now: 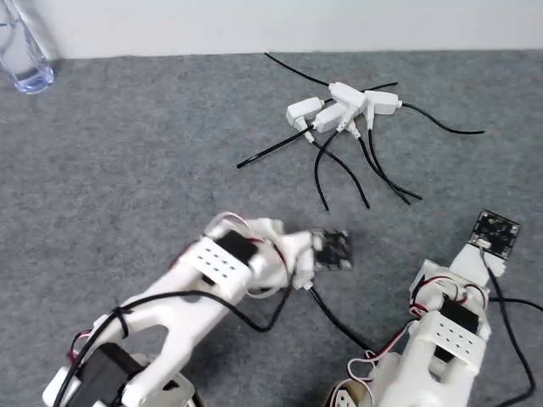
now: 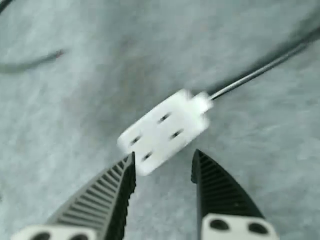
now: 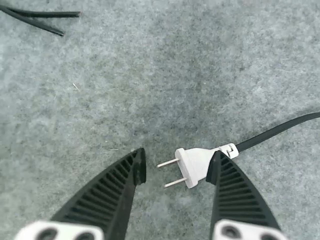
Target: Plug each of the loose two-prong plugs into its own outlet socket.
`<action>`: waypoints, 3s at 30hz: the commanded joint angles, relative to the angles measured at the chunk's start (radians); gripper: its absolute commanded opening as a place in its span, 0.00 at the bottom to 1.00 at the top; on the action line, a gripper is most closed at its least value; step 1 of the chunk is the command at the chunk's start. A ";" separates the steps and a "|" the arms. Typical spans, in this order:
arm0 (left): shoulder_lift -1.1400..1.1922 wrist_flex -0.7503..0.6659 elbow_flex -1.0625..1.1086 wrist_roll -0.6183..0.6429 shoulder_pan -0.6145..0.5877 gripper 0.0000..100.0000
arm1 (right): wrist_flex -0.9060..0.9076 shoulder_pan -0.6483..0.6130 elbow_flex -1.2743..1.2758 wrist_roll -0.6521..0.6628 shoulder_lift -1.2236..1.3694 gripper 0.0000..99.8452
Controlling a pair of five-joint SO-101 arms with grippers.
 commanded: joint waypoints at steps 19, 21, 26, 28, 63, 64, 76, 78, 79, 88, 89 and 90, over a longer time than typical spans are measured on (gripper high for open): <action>0.104 0.215 -0.213 -0.500 0.003 0.17 | -0.010 -0.010 -0.011 0.057 -0.008 0.19; 0.198 0.184 -0.260 -0.497 0.003 0.17 | -0.010 -0.010 -0.011 0.058 -0.007 0.19; 0.422 0.235 -0.473 -0.489 0.006 0.17 | -0.010 -0.010 -0.011 0.058 -0.007 0.19; 0.465 0.290 -0.565 -0.468 0.008 0.17 | -0.010 -0.012 -0.011 0.058 -0.007 0.19; 0.635 0.597 -0.687 -0.502 -0.009 0.17 | -0.015 -0.039 -0.009 0.060 -0.007 0.19; 0.626 0.600 -0.694 -0.499 -0.011 0.17 | -0.015 -0.039 -0.009 0.060 -0.007 0.19; 0.522 0.634 -0.685 -0.466 -0.078 0.08 | -0.016 -0.039 -0.008 0.060 -0.007 0.19; 0.522 0.634 -0.664 -0.466 -0.078 0.01 | -0.016 -0.041 -0.008 0.060 -0.007 0.19; 0.522 0.634 -0.645 -0.466 -0.075 0.01 | -0.016 -0.042 -0.008 0.060 -0.007 0.19; 0.520 0.542 -0.562 -0.446 -0.031 0.01 | -0.016 -0.042 -0.008 0.060 -0.007 0.19; 0.512 0.539 -0.567 -0.420 -0.032 0.01 | -0.016 -0.042 -0.008 0.060 -0.007 0.19; 0.511 0.520 -0.573 -0.390 -0.035 0.01 | -0.016 -0.042 -0.008 0.060 -0.007 0.19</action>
